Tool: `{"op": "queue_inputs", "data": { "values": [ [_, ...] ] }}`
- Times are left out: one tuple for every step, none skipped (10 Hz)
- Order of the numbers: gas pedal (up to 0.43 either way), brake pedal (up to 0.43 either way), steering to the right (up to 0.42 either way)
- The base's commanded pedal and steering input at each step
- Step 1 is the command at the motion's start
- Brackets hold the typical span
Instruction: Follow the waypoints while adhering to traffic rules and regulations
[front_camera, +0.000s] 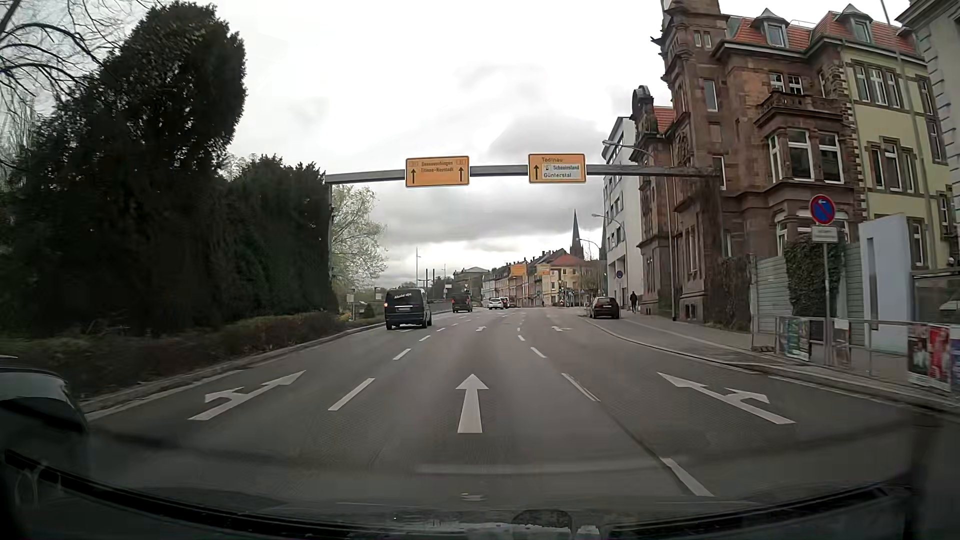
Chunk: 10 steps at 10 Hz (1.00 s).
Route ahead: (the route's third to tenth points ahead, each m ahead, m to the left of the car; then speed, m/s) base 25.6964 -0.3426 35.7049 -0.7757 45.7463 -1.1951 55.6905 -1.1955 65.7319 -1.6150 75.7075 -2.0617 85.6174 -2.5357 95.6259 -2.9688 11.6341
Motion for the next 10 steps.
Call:
{"op": "queue_inputs", "data": {
  "values": [
    [0.110, 0.000, -0.012],
    [0.110, 0.000, -0.011],
    [0.110, 0.000, -0.011],
    [0.110, 0.000, -0.010],
    [0.110, 0.000, -0.010],
    [0.110, 0.000, -0.009],
    [0.130, 0.000, -0.008],
    [0.150, 0.000, -0.006],
    [0.157, 0.000, -0.006],
    [0.157, 0.000, -0.005]
  ]
}}
